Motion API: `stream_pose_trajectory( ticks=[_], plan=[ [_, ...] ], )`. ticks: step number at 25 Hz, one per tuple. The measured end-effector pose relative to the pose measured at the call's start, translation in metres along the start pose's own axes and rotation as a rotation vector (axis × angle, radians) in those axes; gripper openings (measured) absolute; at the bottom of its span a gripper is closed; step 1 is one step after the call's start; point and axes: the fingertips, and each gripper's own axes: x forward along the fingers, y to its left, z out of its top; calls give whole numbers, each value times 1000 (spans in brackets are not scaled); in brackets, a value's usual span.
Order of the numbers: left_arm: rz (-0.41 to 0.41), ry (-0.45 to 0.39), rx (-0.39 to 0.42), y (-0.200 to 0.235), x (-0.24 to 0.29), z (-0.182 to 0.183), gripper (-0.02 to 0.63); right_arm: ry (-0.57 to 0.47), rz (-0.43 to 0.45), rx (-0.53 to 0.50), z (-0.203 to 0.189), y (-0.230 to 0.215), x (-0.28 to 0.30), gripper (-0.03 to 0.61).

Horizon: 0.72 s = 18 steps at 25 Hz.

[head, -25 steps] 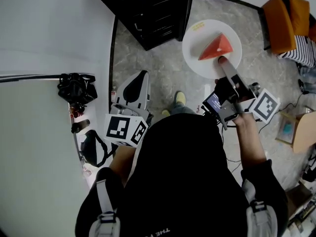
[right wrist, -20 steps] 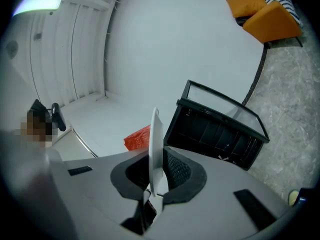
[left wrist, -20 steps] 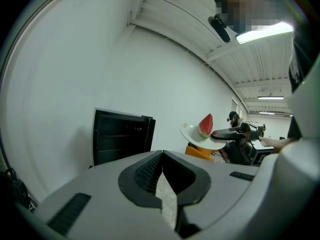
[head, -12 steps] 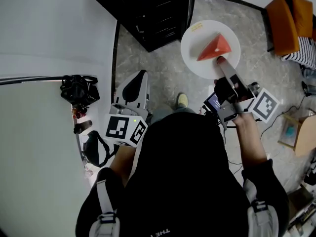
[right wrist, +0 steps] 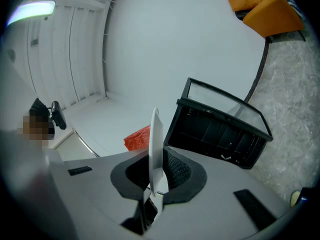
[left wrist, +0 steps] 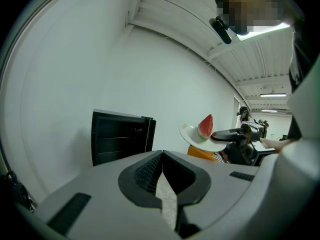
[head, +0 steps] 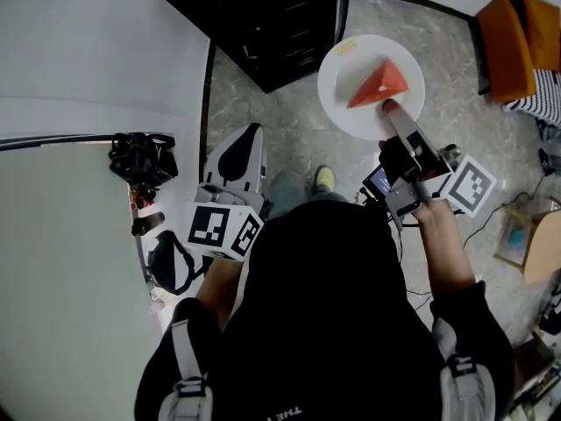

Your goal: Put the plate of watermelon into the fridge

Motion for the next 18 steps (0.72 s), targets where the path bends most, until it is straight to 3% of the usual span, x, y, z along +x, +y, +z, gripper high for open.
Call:
stream_pose_trajectory(
  ticks=[18],
  plan=[
    [-6, 23, 17, -10, 11, 0, 12, -26, 5, 30, 9, -8, -4, 34]
  ],
)
